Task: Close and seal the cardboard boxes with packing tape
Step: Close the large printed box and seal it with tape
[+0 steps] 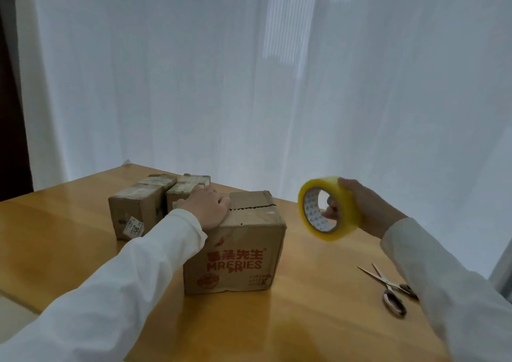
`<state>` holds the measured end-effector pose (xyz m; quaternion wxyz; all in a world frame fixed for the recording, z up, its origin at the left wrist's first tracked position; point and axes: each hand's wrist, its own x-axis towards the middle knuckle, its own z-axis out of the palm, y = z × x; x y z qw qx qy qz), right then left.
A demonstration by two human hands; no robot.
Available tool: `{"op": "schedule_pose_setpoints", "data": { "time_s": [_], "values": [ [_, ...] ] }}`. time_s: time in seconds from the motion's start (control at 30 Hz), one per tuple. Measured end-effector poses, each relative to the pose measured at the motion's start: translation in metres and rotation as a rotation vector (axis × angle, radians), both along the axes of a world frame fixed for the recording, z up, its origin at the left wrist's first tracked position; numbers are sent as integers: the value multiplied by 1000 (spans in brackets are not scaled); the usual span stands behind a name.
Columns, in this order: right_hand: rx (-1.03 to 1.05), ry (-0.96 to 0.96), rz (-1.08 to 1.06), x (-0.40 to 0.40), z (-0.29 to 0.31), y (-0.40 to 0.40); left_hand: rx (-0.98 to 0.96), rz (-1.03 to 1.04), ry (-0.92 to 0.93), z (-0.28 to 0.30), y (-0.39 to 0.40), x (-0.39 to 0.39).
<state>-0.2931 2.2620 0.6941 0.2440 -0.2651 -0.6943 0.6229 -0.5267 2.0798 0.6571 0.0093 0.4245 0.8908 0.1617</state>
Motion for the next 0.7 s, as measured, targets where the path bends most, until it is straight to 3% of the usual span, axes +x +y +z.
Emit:
{"op": "schedule_pose_setpoints", "data": {
  "time_s": [0.07,0.17,0.3,0.47,0.53,0.6,0.7],
  "values": [
    [-121,276,82,-18,26,-19,3,-6,-4,-1,0,0],
    [-211,409,178,-60,47,-51,3,-3,-12,1,-2,0],
    [-138,219,200,-113,18,-75,128,10,-90,0,-7,6],
    [-201,220,197,-123,-8,-68,741,133,-503,-3,-16,-4],
    [-178,197,224,-123,-7,-68,881,99,-470,3,-19,-2],
    [-132,158,239,-125,-4,-72,897,-16,-446,18,-19,6],
    [-86,111,244,-127,1,-78,720,-137,-407,47,-12,16]
  ]
}}
